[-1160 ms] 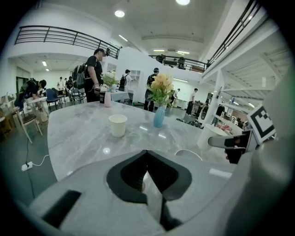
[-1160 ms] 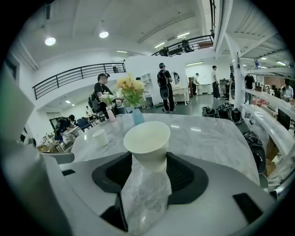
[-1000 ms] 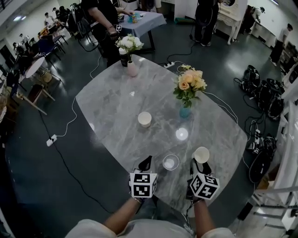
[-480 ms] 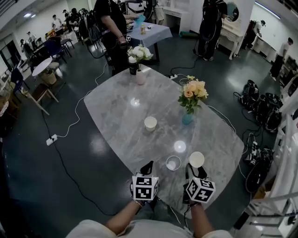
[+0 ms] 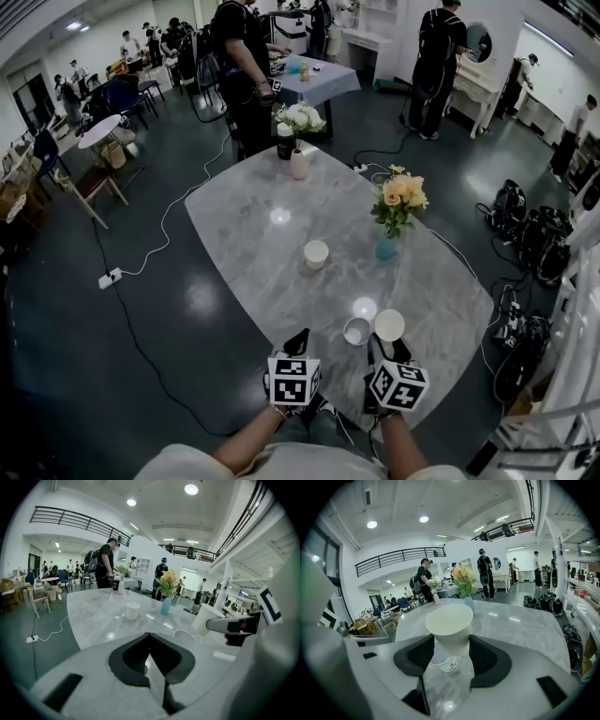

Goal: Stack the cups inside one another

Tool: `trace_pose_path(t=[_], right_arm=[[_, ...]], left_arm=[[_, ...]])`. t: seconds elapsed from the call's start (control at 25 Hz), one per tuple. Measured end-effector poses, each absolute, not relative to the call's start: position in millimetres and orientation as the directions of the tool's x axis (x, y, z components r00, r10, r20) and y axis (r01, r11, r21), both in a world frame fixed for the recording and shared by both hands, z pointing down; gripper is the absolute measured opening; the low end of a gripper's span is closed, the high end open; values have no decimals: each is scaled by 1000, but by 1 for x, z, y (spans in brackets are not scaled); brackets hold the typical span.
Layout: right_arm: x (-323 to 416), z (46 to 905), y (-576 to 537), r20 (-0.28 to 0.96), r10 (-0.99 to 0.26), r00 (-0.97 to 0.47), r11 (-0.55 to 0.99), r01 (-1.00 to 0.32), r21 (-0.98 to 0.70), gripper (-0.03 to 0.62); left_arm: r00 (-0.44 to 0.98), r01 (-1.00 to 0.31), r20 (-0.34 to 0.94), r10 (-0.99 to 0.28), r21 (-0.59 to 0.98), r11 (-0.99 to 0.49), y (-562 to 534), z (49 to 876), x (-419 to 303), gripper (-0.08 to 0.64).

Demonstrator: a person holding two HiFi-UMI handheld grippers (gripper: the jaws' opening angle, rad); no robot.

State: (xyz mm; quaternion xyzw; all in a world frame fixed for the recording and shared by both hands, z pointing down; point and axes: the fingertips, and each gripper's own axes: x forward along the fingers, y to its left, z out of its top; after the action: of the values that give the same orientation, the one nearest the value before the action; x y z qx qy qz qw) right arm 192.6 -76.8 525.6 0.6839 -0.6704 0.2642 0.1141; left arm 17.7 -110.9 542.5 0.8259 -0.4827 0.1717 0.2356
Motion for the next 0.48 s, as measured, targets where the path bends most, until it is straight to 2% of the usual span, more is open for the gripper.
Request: trace_pose_path(t=[0.48], right_arm=[[156,531,-82,523,-845,-117,11,-980,-201,218]], left_arm=[[418,-908,518,-746,229,-350,-103,548,-16,-5]])
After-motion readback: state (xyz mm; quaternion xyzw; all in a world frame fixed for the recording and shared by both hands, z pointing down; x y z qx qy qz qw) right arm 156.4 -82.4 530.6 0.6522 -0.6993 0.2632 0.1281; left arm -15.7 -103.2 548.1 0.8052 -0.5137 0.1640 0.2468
